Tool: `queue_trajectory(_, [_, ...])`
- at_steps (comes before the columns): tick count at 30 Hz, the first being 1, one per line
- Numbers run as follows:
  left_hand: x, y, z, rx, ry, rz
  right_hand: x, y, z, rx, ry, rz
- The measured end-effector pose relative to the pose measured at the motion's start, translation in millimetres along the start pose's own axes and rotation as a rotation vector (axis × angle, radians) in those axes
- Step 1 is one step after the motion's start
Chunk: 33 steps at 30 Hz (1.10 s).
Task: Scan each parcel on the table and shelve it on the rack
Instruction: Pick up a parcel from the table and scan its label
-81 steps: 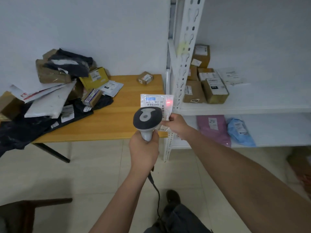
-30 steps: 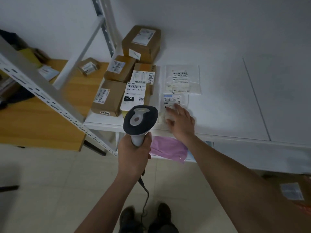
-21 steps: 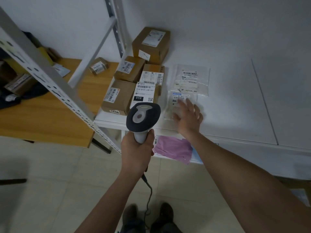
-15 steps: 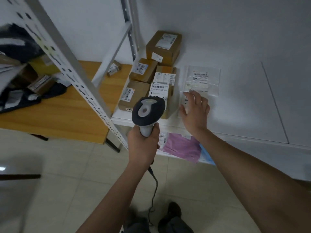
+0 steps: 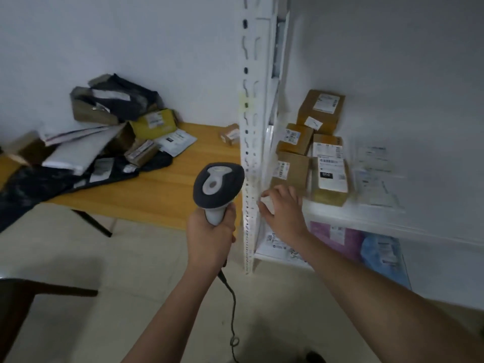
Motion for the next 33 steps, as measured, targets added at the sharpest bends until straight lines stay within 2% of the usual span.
queue_trajectory(4, [32,-99,-6,0.038,0.028,-0.101,20,22,100,0.040,-0.033,0.156])
queue_trajectory(7, [53,-156,-11,0.021,-0.011,-0.190,38,30,162,0.084,-0.031,0.202])
queue_trajectory(13, [99,-228,-14,-0.025,-0.066,-0.307,84,59,231,0.105,-0.036,0.308])
queue_trajectory(19, [165,-265,-11,-0.067,-0.069,-0.372,159,99,278,0.105,-0.018,0.353])
queue_trajectory(24, [243,-284,-5,-0.022,-0.066,-0.377,242,159,322,0.135,-0.018,0.399])
queue_trajectory(33, [410,-294,33,0.017,-0.223,-0.390,374,279,366,0.012,-0.025,0.612])
Point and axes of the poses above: each hand's wrist, its own x-axis towards the middle knuckle, its own y-axis out of the palm, z = x × y, the point moved 1 cm from there along x, towards the middle knuckle, and after that the axes turned 13 degrees about -x, right-handed, at the moved point
